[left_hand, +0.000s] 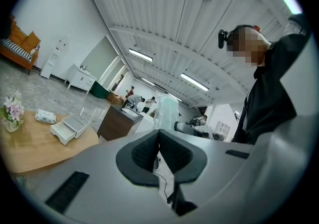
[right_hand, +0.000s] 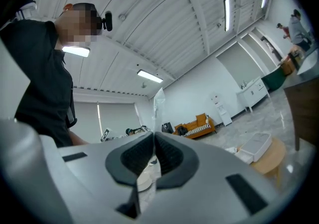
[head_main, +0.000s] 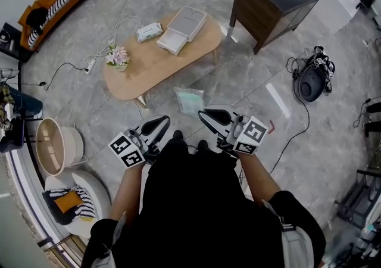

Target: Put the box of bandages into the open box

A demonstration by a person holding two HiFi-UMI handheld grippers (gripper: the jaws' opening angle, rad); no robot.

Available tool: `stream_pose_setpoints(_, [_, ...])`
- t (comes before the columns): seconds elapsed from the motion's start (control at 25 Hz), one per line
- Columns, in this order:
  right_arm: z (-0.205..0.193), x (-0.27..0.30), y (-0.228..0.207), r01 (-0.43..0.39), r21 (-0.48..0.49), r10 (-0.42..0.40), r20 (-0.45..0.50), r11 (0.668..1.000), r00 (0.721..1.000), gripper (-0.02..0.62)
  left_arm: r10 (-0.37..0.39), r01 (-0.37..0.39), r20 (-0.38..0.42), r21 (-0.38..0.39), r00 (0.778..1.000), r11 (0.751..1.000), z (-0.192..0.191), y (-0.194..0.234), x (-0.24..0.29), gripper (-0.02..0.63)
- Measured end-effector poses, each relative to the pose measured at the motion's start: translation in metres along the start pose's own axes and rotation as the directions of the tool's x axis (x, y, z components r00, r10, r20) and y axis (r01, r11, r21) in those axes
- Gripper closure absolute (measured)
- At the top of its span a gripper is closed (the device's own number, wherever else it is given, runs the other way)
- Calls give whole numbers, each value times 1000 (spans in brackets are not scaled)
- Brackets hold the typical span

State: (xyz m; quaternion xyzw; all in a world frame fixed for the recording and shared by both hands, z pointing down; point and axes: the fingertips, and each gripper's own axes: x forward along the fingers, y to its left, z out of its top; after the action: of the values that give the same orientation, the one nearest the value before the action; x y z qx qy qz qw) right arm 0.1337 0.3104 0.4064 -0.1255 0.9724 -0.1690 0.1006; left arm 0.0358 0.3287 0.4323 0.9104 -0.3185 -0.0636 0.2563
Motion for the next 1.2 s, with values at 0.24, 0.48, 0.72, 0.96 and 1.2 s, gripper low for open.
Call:
stream_pose_setpoints(0.24, [-5,-4,-17,26,8,-26,15,1000,1000,575,-8,8,26,-16,1000,1000,5,11,6,589])
stream_pose_setpoints(0.48, [-1,-2,-39,68,4,-68,-1,998,998,575,-60,63,36,-70,998,996,7,37,33,589])
stream_pose_setpoints(0.72, [14,7,-83,120,-8,-120,-34,993,992,575,-120,123,62,-49,991,991,41,71,75,589])
stream_pose_setpoints(0.96, [48,57,-132,133,-48,-136,-52,990,989,575,-124,131,98,-68,987,989,83,128,87,589])
stream_pose_setpoints(1.2, [76,111,-178,135,-90,-141,-65,987,988,575,-137,147,149,-57,979,988,130,183,93,589])
